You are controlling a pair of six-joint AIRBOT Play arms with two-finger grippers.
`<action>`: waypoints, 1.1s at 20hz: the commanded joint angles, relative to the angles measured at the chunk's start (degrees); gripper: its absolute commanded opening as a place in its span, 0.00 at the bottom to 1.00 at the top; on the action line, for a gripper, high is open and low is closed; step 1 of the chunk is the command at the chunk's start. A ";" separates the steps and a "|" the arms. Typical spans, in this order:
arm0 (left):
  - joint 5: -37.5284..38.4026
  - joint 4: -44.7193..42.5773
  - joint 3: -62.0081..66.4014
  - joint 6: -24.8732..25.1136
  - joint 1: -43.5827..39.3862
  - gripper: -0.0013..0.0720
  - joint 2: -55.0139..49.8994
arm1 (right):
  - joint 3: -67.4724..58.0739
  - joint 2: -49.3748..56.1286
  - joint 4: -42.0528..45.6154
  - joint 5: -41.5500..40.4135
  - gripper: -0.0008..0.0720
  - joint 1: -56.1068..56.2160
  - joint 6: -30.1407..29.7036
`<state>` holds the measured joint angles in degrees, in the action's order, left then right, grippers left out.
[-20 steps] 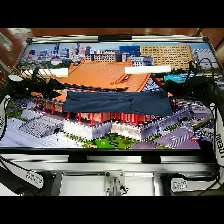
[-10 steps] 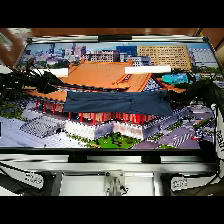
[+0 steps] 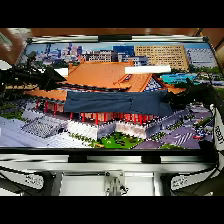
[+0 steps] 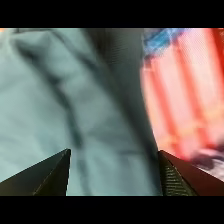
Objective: Fold the shirts.
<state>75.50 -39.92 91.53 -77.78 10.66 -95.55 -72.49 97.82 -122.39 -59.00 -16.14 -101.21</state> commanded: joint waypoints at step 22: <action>-15.76 4.39 -7.23 9.99 -35.30 0.06 -2.21 | -1.36 -36.33 -4.59 -18.49 0.08 6.14 11.80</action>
<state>65.21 -34.76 85.43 -67.99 -17.74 -97.23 -73.80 66.28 -126.87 -72.97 -10.02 -92.47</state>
